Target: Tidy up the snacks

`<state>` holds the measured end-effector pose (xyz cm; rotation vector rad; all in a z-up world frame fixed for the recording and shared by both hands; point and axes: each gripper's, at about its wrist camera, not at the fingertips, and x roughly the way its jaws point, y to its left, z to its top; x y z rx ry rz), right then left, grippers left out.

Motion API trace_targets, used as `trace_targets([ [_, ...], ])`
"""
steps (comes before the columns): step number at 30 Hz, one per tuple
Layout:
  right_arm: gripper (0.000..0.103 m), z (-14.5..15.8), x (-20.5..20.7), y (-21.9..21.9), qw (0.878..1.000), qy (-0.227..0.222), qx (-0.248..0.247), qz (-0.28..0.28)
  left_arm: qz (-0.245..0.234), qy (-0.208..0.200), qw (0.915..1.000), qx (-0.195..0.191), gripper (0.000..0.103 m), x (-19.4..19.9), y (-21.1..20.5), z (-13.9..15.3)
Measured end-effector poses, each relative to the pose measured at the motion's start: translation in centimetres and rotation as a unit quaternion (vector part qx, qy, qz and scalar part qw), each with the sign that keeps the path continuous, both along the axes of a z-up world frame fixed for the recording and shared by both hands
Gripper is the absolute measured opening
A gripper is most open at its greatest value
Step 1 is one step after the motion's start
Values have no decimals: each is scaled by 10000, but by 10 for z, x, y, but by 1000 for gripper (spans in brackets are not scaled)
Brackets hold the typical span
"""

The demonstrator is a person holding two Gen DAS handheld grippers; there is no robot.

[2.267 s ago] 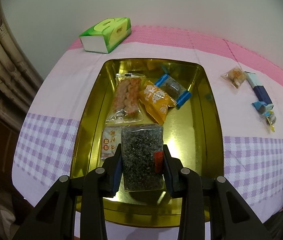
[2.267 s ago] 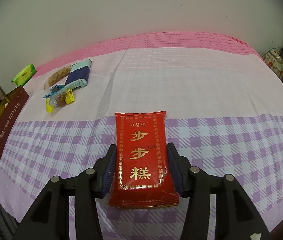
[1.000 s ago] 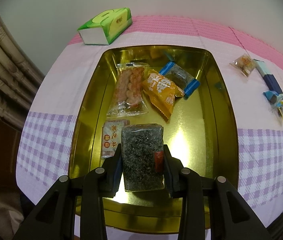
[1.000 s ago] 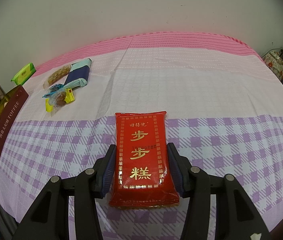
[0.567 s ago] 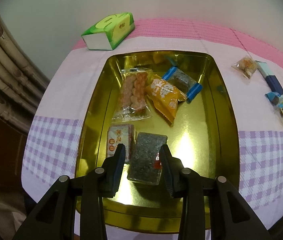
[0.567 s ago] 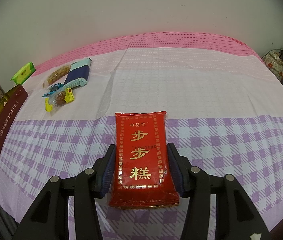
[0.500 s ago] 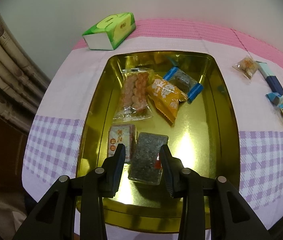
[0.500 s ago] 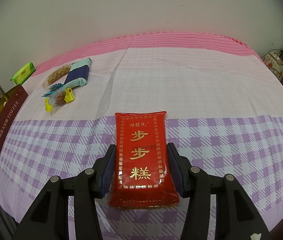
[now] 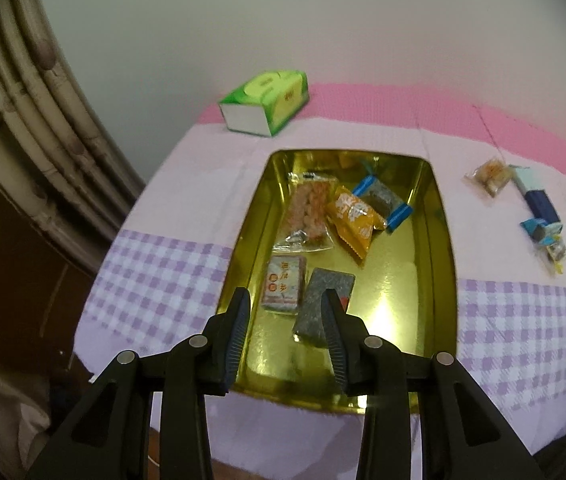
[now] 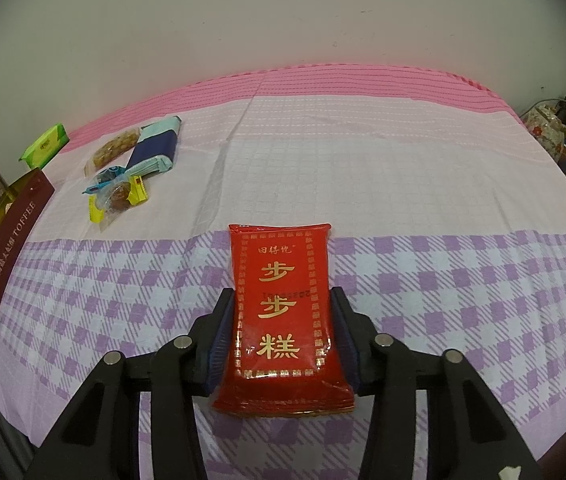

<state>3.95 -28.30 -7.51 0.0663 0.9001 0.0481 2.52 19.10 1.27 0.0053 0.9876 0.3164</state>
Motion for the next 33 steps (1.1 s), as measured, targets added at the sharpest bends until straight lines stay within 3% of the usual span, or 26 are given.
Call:
trace_targets([
  [4, 42, 5, -7, 6, 10000, 23, -8, 94, 119, -128, 9998, -136, 50, -13, 4, 8],
  [11, 42, 14, -21, 14, 9987, 64, 467, 191, 351, -62, 9992, -201, 51, -20, 17, 6],
  [17, 42, 25, -24, 50, 9944, 91, 896, 551, 606, 13, 9978, -285, 53, -19, 30, 2],
  [24, 42, 59, -15, 131, 9844, -24, 1046, 1415, 834, 50, 9958, -371, 59, -18, 40, -2],
  [33, 43, 88, 17, 250, 9570, 69, 1620, 2404, 855, -31, 9961, -239, 64, -18, 39, 2],
])
